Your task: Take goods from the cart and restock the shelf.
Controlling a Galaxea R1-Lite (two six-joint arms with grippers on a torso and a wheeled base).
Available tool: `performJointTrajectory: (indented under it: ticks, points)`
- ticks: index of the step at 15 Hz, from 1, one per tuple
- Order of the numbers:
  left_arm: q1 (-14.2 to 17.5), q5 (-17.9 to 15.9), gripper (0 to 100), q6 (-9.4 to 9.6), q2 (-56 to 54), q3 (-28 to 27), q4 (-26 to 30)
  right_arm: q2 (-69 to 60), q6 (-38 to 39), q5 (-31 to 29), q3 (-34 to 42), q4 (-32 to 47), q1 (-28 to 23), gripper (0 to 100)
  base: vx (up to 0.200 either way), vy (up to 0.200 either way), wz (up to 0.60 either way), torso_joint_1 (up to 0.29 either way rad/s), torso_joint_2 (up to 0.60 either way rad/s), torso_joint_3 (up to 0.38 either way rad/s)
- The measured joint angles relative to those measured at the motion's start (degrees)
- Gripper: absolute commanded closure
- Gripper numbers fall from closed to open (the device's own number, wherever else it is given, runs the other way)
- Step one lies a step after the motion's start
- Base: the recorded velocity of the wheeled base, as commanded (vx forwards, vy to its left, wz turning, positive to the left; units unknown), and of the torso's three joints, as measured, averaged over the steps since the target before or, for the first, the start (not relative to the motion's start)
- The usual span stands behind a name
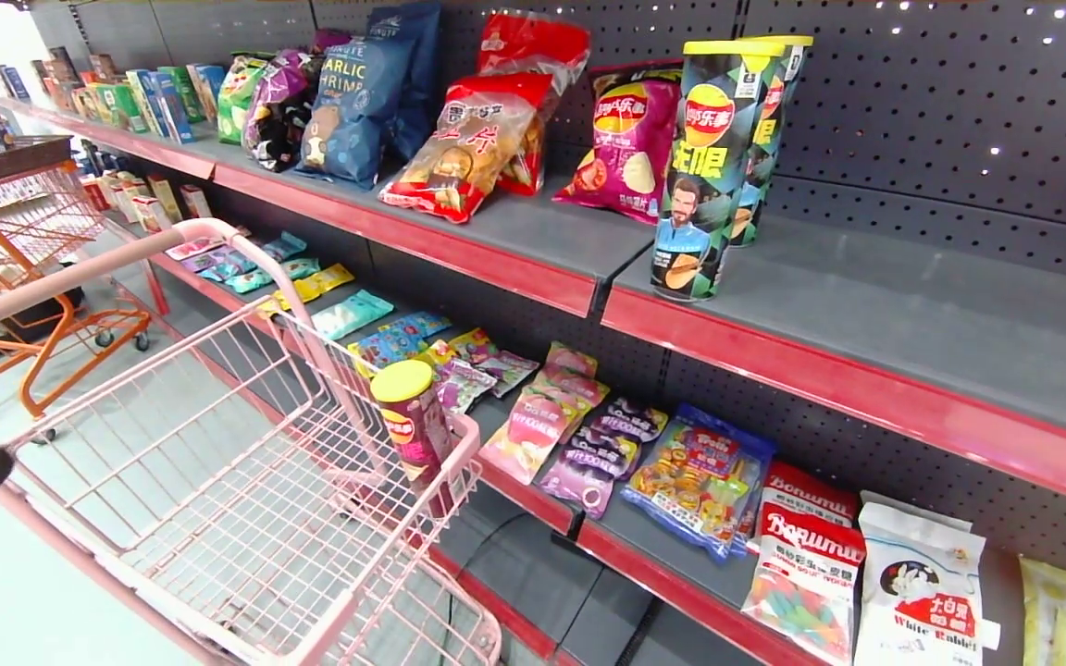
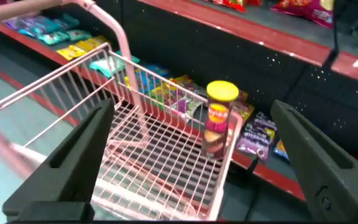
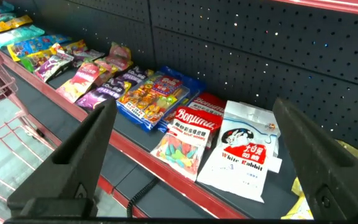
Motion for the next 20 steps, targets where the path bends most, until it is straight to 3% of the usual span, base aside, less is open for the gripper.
performJointTrajectory:
  ticks: [2, 3, 5, 7, 11, 14, 20]
  points:
    - [-0.05, -1.6, 0, -0.48, 17.62, 0.13, -15.25, 0.0, 0.02, 0.0, 0.0, 0.0, -0.02, 0, 0.0, 0.0, 0.0, 0.0, 0.0, 0.0]
    - [-0.05, -2.46, 0, 0.22, 25.04, 0.5, -22.09, 0.0, 0.06, 0.02, 0.0, -0.02, 0.0, 0, 0.0, 0.0, 0.0, 0.0, 0.0, 0.0]
    - [-0.49, -6.16, 0, 2.79, 41.07, 1.18, -37.05, 0.0, -0.02, 0.0, 0.0, -0.02, 0.0, 0, 0.0, 0.0, 0.0, 0.0, 0.0, 0.0]
    - [-1.18, -11.12, 0, 4.88, 52.46, 1.54, -46.75, 0.0, -0.07, 0.0, 0.0, 0.0, -0.02, 0, 0.0, 0.0, 0.0, 0.0, 0.0, 0.0]
    - [-2.69, -15.34, 0, 6.1, 65.13, -0.28, -49.43, 0.0, -0.07, 0.0, 0.0, 0.0, 0.02, 0, 0.0, 0.0, 0.0, 0.0, 0.0, 0.0]
    - [-3.79, -16.75, 0, 7.88, 70.35, -3.25, -49.49, 0.0, -0.07, 0.0, 0.0, 0.0, 0.02, 0, 0.0, 0.0, 0.0, 0.0, 0.0, 0.0]
    - [-7.17, -17.43, 0, 8.68, 76.45, -8.41, -49.47, 0.0, -0.09, 0.0, 0.0, 0.0, 0.05, 0, 0.0, 0.0, 0.0, 0.0, 0.0, 0.0]
